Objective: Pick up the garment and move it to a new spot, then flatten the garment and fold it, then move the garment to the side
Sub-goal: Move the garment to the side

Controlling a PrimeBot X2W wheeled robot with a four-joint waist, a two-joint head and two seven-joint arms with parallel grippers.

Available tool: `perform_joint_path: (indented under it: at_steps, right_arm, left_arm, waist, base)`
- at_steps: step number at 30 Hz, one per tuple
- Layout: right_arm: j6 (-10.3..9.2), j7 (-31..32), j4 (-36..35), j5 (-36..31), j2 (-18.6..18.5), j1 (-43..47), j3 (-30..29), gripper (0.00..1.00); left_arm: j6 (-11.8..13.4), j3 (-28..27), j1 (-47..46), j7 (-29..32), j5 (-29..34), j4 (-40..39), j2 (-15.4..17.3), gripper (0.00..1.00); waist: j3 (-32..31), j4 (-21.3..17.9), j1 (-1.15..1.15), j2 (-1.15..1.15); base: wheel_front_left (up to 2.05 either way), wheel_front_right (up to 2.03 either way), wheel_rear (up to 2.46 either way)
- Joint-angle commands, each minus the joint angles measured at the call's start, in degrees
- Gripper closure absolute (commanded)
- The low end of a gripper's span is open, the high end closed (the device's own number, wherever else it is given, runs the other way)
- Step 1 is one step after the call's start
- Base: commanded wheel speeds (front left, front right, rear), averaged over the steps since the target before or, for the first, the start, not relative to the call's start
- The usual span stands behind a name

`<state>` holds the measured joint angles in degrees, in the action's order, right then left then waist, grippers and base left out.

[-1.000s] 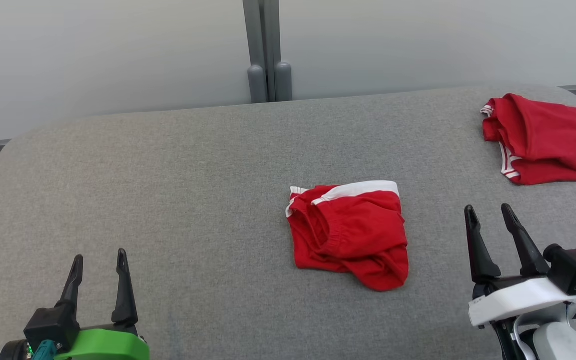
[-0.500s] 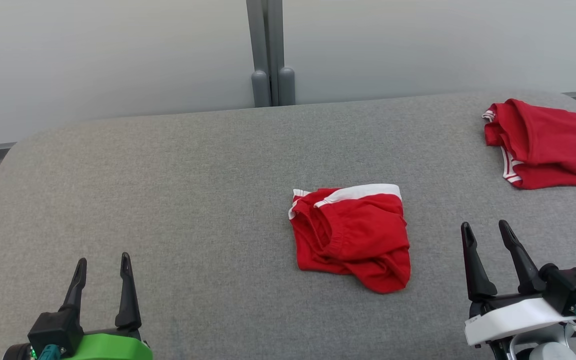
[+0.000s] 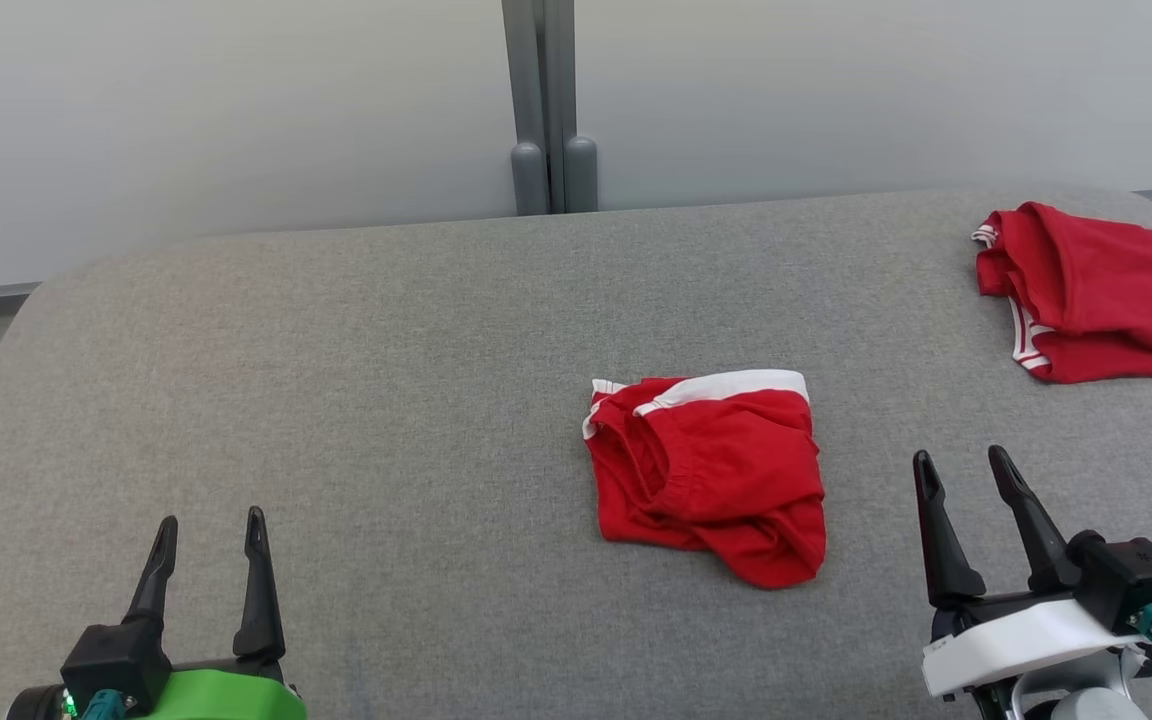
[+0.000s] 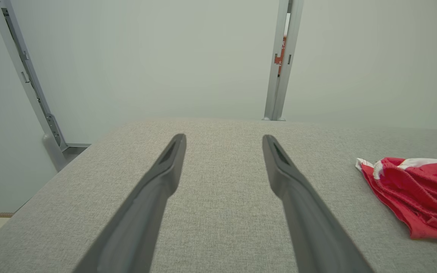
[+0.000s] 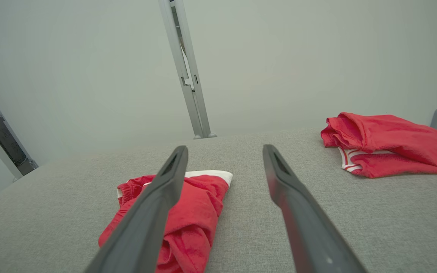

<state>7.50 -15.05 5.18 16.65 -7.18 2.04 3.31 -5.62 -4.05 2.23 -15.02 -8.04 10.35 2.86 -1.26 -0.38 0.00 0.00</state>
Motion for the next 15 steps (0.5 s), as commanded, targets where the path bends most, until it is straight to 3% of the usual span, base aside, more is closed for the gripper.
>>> perform_joint_path:
  at_steps: [1, 15]
  right_arm:
    - [-0.04, -0.14, 0.23, -0.44, -0.01, 0.23, 0.11, 0.00]
    - [-0.04, -0.14, 2.24, -0.35, -0.20, -1.09, 0.95, 0.00]
  left_arm:
    - [-0.31, -0.20, 0.79, -0.15, 0.02, 0.01, 0.11, 0.00]
    - [-0.36, 0.12, 0.75, -0.15, 0.05, 0.07, 0.11, 0.00]
  waist:
    - [-0.02, -0.01, 0.00, 0.00]
    - [0.12, 0.31, 0.00, 0.00]
  base:
    - [0.00, 0.00, 0.00]
    - [0.00, 0.00, 0.00]
